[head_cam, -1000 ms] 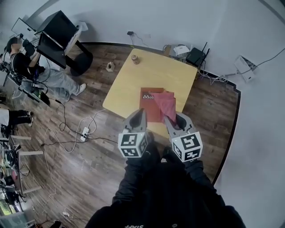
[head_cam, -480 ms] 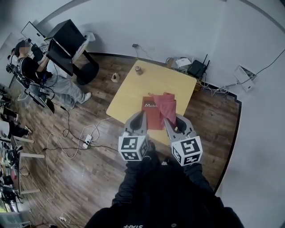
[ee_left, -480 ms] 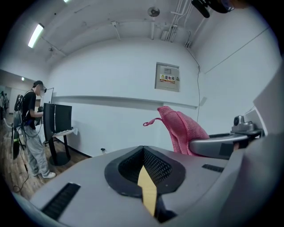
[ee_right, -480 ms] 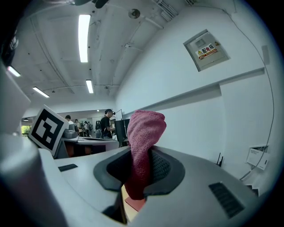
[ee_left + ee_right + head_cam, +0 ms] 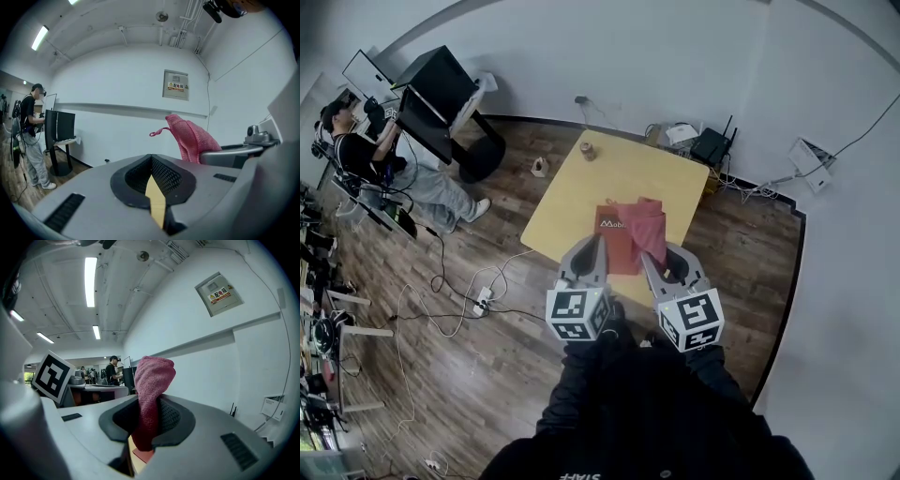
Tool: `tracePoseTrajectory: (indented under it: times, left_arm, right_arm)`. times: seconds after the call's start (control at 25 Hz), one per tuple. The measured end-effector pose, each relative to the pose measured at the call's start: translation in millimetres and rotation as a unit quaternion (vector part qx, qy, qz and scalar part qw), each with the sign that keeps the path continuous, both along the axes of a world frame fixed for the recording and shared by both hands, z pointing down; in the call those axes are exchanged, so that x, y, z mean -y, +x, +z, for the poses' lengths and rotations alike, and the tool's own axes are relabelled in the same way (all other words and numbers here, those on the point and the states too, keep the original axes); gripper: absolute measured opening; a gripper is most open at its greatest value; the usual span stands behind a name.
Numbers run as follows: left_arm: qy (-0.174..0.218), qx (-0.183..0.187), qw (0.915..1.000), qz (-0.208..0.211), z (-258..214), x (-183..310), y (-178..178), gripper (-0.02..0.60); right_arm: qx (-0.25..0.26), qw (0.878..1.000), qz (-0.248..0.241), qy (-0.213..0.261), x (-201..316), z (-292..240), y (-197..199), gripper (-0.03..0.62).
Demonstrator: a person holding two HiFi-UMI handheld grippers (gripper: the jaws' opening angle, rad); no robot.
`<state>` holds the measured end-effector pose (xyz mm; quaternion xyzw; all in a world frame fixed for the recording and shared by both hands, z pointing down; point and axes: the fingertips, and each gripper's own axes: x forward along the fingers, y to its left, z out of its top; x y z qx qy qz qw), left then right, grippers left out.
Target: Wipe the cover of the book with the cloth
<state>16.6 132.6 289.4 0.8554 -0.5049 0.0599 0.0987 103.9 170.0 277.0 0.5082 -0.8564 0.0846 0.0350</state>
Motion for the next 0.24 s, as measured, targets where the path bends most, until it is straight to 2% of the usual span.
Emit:
tracePoseTrajectory:
  times: [0.24]
  left_arm:
    - [-0.004,0.002,1.0000,0.004,6.3,1.7,8.9,0.034]
  right_arm:
    - [0.000,1.000,0.003,0.008,0.3,-3.4,9.8,0.092]
